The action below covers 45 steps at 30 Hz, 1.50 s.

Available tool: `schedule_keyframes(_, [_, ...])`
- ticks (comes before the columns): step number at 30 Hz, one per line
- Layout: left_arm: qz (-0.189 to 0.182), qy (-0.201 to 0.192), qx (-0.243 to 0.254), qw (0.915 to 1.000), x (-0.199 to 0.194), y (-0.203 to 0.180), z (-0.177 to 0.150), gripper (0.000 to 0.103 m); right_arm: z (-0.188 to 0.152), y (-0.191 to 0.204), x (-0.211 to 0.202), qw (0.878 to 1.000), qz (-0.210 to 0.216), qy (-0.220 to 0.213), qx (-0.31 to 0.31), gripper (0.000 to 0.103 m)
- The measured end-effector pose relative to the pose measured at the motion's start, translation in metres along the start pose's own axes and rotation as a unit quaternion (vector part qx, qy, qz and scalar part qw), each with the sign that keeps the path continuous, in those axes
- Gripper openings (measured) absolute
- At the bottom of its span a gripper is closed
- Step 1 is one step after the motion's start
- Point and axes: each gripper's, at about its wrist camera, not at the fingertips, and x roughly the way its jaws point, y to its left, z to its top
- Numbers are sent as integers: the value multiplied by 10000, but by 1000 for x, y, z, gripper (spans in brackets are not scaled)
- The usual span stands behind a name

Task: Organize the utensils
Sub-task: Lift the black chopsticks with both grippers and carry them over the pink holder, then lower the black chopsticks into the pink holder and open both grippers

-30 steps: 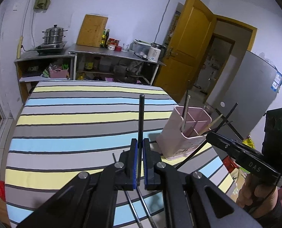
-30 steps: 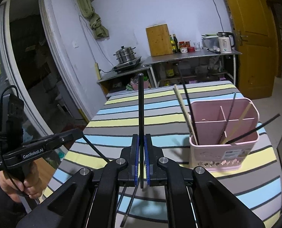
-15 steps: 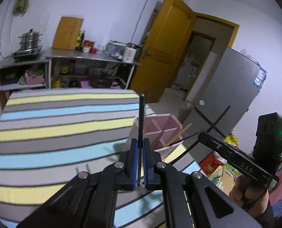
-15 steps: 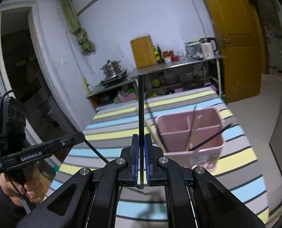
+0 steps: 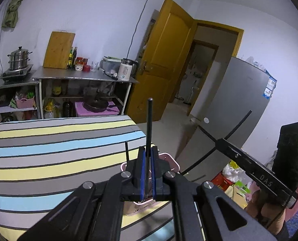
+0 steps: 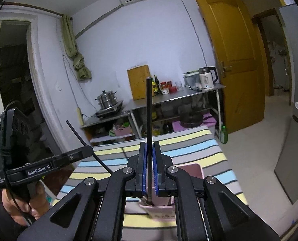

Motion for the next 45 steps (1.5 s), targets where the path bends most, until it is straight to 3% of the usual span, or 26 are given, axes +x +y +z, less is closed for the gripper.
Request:
schedule_keyframes(15, [167,510,144,9985,41,3,-27,6,-29,-22,52,9979,-180,622,27,6])
schedule_keyframes(21, [175,539,104,9983,42,6,-34,6,-38,-25,62,9961,-227,847,23,6])
schedule_keyframes(32, [172,220,179,9994,10,6,-30,7,-31,-26,40,9976,-375,574,-10,14])
schedule_keyframes(45, [417,-20,142,9990,-36,22,-49,7,-40,-10,7,9988,-306,382,-87,14])
